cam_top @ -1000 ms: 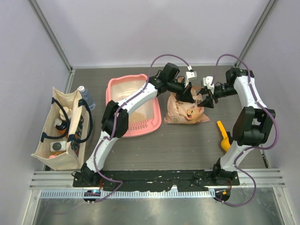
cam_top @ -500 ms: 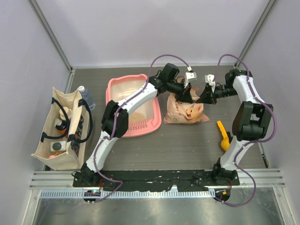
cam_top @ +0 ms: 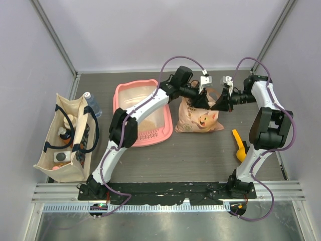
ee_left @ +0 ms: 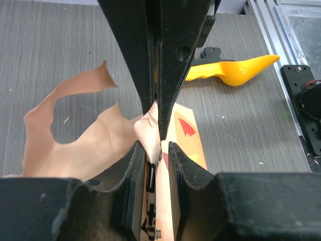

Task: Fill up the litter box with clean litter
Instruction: Close the cat litter bag at the center of the board, then move the spatula to the center of the board, then pick up the clamp at the center of the board.

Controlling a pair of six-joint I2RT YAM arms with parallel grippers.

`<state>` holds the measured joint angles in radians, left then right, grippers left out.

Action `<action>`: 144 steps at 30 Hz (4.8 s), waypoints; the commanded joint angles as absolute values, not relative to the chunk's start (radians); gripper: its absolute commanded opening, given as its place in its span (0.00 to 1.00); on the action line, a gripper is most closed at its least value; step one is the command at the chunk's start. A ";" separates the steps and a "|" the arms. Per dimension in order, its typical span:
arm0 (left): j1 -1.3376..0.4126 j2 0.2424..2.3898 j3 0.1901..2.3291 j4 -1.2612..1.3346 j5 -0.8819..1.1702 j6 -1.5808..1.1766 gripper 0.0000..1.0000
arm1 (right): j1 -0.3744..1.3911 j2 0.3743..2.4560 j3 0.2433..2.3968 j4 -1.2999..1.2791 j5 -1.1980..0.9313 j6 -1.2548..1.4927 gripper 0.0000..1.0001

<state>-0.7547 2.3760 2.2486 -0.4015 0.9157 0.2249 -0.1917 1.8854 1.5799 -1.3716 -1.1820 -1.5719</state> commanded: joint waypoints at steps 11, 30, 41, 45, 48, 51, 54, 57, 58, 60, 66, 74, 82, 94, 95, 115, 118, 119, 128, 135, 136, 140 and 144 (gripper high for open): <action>-0.813 2.367 2.172 -0.252 0.946 0.340 0.26 | -0.158 1.868 1.572 -1.503 -1.151 -1.551 0.02; -0.799 2.390 2.224 -0.273 0.937 0.450 0.00 | -0.135 1.689 1.670 -1.503 -0.902 -1.557 0.64; -0.767 2.395 2.191 -0.078 0.925 0.067 0.00 | -0.469 1.675 1.744 -1.503 -0.913 -1.249 0.67; -0.761 2.391 2.166 -0.019 0.911 -0.136 0.00 | -0.525 1.620 1.568 -1.450 -0.752 -1.261 0.70; -0.759 2.388 2.161 -0.024 0.885 -0.233 0.00 | -0.561 1.534 1.361 -1.335 -0.651 -1.247 0.70; -0.752 2.382 2.161 -0.031 0.845 -0.329 0.00 | -0.583 1.473 1.204 -1.227 -0.579 -1.201 0.70; -0.753 2.372 2.149 -0.017 0.838 -0.400 0.00 | -0.591 1.459 1.120 -1.122 -0.522 -1.109 0.67; -0.752 2.364 2.132 -0.005 0.821 -0.463 0.00 | -0.591 1.454 1.069 -1.025 -0.489 -1.059 0.64; -0.755 2.359 2.129 0.018 0.815 -0.457 0.00 | -0.589 1.453 1.054 -0.996 -0.453 -1.034 0.63; -0.753 2.352 2.120 0.028 0.799 -0.448 0.00 | -0.591 1.476 1.058 -0.943 -0.424 -0.967 0.59; -0.756 2.345 2.114 0.026 0.782 -0.403 0.00 | -0.591 1.529 1.069 -0.882 -0.315 -0.847 0.49; -0.752 2.350 2.109 0.040 0.778 -0.380 0.00 | -0.548 1.511 1.003 -0.942 -0.276 -0.900 0.58; -0.723 2.364 2.155 -0.175 0.765 -0.233 0.00 | -0.336 1.425 0.919 -0.900 -0.239 -0.894 0.64; -0.721 2.356 2.166 -0.288 0.764 -0.175 0.00 | -0.459 1.428 1.026 -0.893 -0.169 -0.733 0.61; -0.719 2.355 2.167 -0.296 0.764 -0.164 0.00 | -0.481 1.436 1.029 -0.893 -0.172 -0.724 0.60; -0.721 2.350 2.180 -0.322 0.767 -0.175 0.00 | -0.620 1.657 1.058 -0.983 -0.253 -0.664 0.34; -0.721 2.355 2.186 -0.322 0.767 -0.176 0.00 | -0.633 1.687 1.069 -1.002 -0.267 -0.647 0.29; -0.721 2.355 2.187 -0.321 0.769 -0.178 0.00 | -0.638 1.693 1.075 -1.009 -0.270 -0.644 0.29; -0.723 2.349 2.171 -0.302 0.785 -0.196 0.00 | -0.690 1.792 1.098 -1.037 -0.323 -0.626 0.22; -0.723 2.345 2.166 -0.299 0.811 -0.204 0.00 | -0.703 1.724 1.235 -1.207 -0.541 -0.745 0.02; -0.724 2.344 2.167 -0.298 0.818 -0.209 0.00 | -0.701 1.709 1.264 -1.247 -0.581 -0.788 0.02; -0.724 2.352 2.168 -0.287 0.847 -0.230 0.00 | -0.701 1.641 1.422 -1.484 -0.765 -1.122 0.02; -0.724 2.355 2.166 -0.242 0.868 -0.278 0.00 | -0.700 1.576 1.440 -1.503 -0.888 -1.186 0.01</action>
